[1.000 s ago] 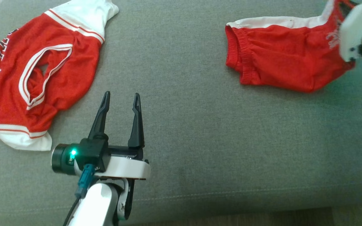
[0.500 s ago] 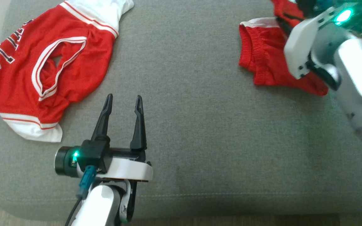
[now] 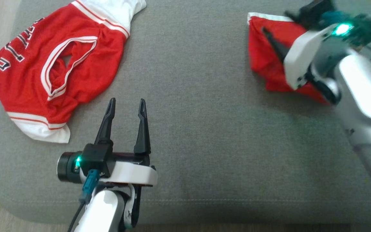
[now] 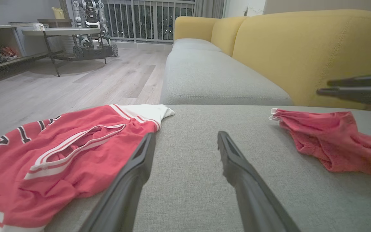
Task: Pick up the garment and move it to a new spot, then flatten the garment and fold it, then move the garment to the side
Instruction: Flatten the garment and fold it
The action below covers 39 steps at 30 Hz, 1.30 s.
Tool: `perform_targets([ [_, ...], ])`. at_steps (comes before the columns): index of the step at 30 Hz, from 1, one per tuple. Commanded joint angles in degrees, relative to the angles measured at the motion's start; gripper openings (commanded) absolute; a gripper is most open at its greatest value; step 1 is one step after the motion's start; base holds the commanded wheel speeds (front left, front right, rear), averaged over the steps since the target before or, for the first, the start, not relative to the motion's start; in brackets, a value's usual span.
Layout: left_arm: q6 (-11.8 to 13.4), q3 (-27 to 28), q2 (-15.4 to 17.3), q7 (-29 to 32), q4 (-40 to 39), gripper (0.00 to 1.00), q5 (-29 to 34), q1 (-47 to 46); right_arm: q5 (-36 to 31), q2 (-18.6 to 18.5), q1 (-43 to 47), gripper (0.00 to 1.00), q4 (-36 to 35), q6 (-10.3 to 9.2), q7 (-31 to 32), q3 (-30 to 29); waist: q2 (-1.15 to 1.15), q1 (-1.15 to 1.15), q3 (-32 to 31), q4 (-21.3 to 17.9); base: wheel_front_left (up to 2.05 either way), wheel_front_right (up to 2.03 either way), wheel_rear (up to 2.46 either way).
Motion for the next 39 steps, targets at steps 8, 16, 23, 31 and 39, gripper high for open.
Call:
perform_targets([
  [8,0.61,3.46,0.14,-0.29,-1.97,1.00,0.76,-0.31,-0.89,0.62,5.87,1.00,-9.56,-0.03,-9.36,-14.00,0.00,0.00,-1.51,-2.85,0.00,0.00,0.00],
  [16,0.95,5.39,0.14,-0.29,-2.48,1.00,1.59,0.47,-2.03,2.50,15.35,1.00,-16.00,-0.03,-15.91,-23.55,0.00,0.00,-3.23,-4.44,0.00,0.00,0.00],
  [23,0.68,6.23,0.14,-0.29,-4.71,1.00,1.07,1.72,-3.05,5.60,26.89,1.00,-19.64,-0.03,-24.69,-27.17,0.00,0.00,-4.41,-3.53,0.00,0.00,0.00],
  [31,-1.38,6.65,0.14,-0.29,-5.62,1.00,0.91,4.65,-8.20,9.75,38.93,1.00,-27.09,-0.03,-25.97,-28.39,0.00,0.00,-6.59,-2.12,0.00,0.00,0.00],
  [39,-3.30,7.15,0.14,-0.29,-4.56,1.00,2.60,7.50,-11.62,13.51,46.17,1.00,-30.64,-0.03,-25.99,-27.25,0.00,0.00,-9.53,-2.69,0.00,0.00,0.00],
])
